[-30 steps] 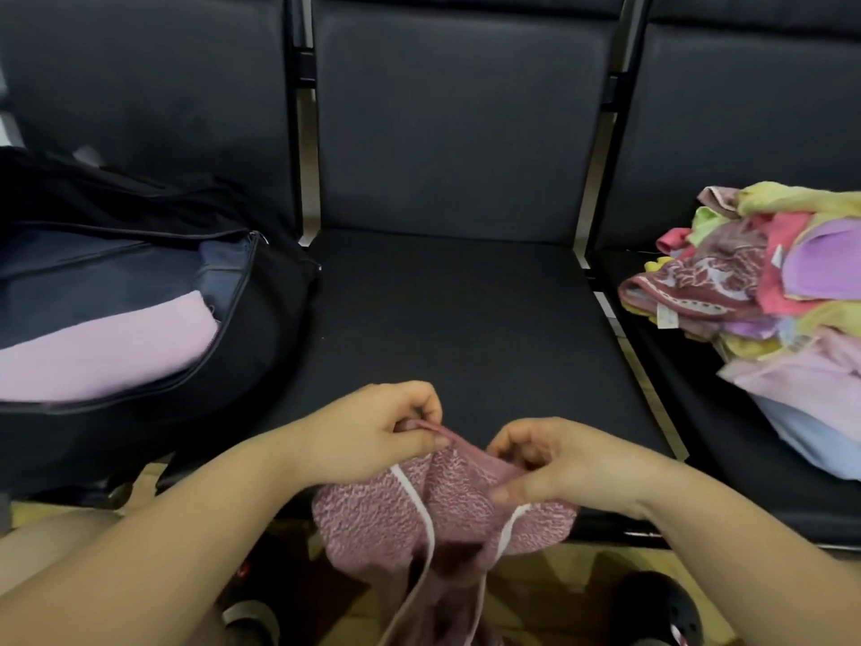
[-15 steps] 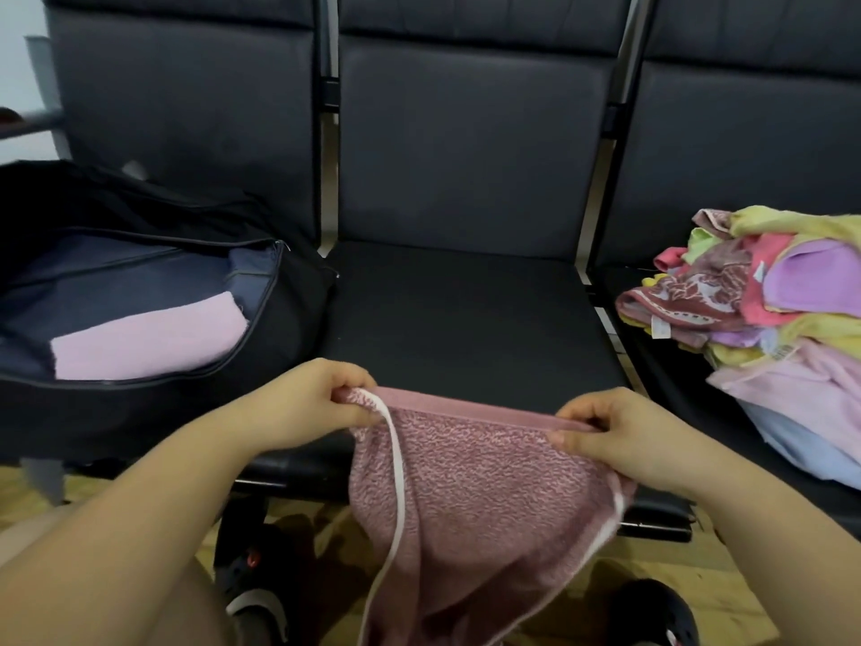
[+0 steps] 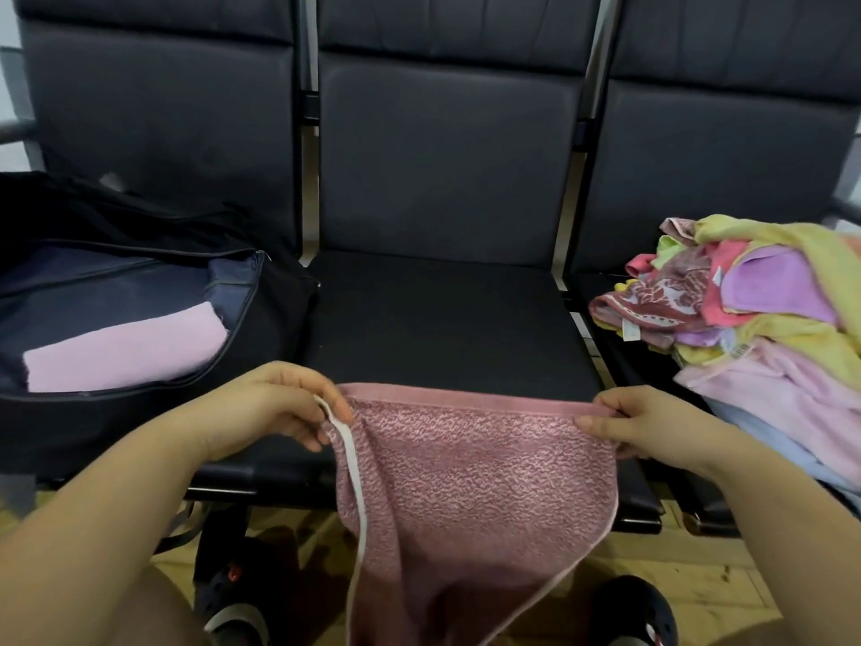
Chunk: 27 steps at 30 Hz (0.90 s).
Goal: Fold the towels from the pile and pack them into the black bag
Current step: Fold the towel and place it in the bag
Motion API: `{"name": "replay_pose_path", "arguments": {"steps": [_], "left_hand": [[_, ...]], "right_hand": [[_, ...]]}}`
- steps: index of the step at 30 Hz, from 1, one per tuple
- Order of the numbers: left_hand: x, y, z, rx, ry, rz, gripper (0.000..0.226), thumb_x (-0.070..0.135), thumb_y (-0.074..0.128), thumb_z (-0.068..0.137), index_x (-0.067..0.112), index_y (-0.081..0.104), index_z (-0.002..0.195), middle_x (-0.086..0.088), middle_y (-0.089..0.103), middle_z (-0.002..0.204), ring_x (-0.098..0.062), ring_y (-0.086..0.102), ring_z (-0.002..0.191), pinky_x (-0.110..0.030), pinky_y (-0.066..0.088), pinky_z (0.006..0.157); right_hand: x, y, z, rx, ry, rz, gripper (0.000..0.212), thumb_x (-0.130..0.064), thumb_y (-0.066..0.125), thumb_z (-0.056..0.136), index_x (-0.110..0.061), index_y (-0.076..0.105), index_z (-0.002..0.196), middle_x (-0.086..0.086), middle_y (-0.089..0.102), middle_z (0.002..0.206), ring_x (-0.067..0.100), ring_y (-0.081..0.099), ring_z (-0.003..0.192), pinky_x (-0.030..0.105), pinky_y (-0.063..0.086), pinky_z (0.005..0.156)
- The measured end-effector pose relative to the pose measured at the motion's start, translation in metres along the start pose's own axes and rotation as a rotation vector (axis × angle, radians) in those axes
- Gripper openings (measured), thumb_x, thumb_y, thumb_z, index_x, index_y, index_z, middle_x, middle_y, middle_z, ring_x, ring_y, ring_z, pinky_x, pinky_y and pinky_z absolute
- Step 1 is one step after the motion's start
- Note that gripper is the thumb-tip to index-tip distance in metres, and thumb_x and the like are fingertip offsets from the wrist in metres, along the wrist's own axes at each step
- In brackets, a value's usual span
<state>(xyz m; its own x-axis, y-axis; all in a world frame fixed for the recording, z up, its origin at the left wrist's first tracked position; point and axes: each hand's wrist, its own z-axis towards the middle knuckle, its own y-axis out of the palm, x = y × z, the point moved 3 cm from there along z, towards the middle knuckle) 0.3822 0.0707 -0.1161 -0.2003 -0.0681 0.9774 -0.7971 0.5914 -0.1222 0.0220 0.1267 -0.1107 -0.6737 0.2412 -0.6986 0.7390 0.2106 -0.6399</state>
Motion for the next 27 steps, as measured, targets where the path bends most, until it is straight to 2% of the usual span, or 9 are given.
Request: {"name": "replay_pose_path", "arguments": {"steps": [4,6,9,11,13,15,18,21,27], "left_hand": [[0.0,0.0,-0.001,0.15,-0.051,0.148,0.058,0.066,0.081,0.036,0.013,0.07,0.059,-0.006,0.066,0.064,-0.013,0.061,0.058,-0.023,0.053,0.057],[0.002,0.002,0.0,0.211,0.015,0.135,0.072,0.071,0.083,0.026,0.015,0.062,0.066,0.0,0.062,0.057,-0.009,0.06,0.054,-0.022,0.053,0.052],[0.007,-0.004,-0.002,-0.009,0.017,-0.251,0.078,0.036,0.096,0.043,0.008,0.047,0.097,-0.006,0.062,0.069,-0.017,0.065,0.064,-0.031,0.056,0.058],[0.024,-0.004,-0.015,-0.393,0.104,-0.621,0.044,-0.006,0.064,0.085,0.001,0.042,0.123,-0.033,0.057,0.108,-0.038,0.061,0.101,-0.047,0.05,0.09],[0.025,-0.018,-0.02,-0.401,0.144,-0.597,0.039,-0.017,0.046,0.09,-0.002,0.041,0.126,-0.037,0.049,0.121,-0.043,0.055,0.111,-0.049,0.044,0.097],[0.014,-0.034,-0.011,-0.149,-0.032,-0.329,0.07,0.01,0.09,0.06,-0.005,0.052,0.117,-0.023,0.066,0.104,-0.03,0.067,0.09,-0.035,0.057,0.077],[0.007,-0.039,0.0,0.127,-0.159,0.03,0.091,0.043,0.097,0.017,0.002,0.07,0.094,-0.017,0.071,0.088,-0.021,0.07,0.074,-0.025,0.058,0.063],[0.006,-0.043,0.012,0.209,-0.24,0.243,0.066,0.049,0.094,0.022,0.01,0.074,0.071,-0.011,0.071,0.071,-0.015,0.068,0.064,-0.02,0.055,0.057],[0.017,-0.053,0.035,0.526,-0.21,0.721,0.019,0.024,0.082,0.072,0.01,0.069,0.069,0.002,0.064,0.06,-0.011,0.056,0.063,-0.019,0.038,0.058]], "right_hand": [[0.001,-0.002,-0.007,-0.145,0.055,0.389,0.022,-0.023,0.065,0.085,-0.004,0.058,0.078,0.007,0.065,0.073,0.017,0.064,0.072,0.021,0.055,0.067],[-0.003,-0.005,-0.012,-0.212,0.04,0.476,0.052,-0.041,0.085,0.062,-0.001,0.06,0.083,0.008,0.064,0.074,0.018,0.062,0.071,0.022,0.054,0.064],[-0.018,-0.014,-0.028,-0.265,-0.043,0.736,0.062,-0.033,0.087,0.062,0.008,0.062,0.103,0.023,0.061,0.087,0.022,0.066,0.063,0.028,0.056,0.055],[-0.028,-0.023,-0.04,-0.24,-0.146,0.897,0.062,-0.022,0.082,0.069,0.011,0.056,0.114,0.029,0.057,0.096,0.028,0.068,0.069,0.034,0.058,0.059],[-0.031,-0.028,-0.043,-0.235,-0.202,0.932,0.08,-0.033,0.093,0.051,0.006,0.06,0.113,0.029,0.062,0.101,0.033,0.066,0.085,0.046,0.058,0.076],[-0.027,-0.031,-0.03,-0.08,-0.19,0.681,0.075,-0.053,0.091,0.042,-0.004,0.07,0.094,0.019,0.068,0.089,0.024,0.065,0.079,0.039,0.056,0.075],[-0.023,-0.038,-0.01,0.224,-0.133,0.213,0.051,-0.051,0.078,0.062,-0.004,0.068,0.079,0.003,0.069,0.071,0.008,0.062,0.064,0.029,0.043,0.07],[-0.024,-0.046,0.002,0.434,-0.132,-0.012,0.031,-0.03,0.072,0.08,-0.007,0.056,0.067,0.0,0.061,0.059,0.012,0.053,0.058,0.028,0.035,0.057],[-0.019,-0.055,0.036,0.532,-0.059,-0.328,0.039,-0.043,0.07,0.08,-0.014,0.052,0.06,0.003,0.056,0.06,0.017,0.052,0.061,0.03,0.034,0.053]]}}
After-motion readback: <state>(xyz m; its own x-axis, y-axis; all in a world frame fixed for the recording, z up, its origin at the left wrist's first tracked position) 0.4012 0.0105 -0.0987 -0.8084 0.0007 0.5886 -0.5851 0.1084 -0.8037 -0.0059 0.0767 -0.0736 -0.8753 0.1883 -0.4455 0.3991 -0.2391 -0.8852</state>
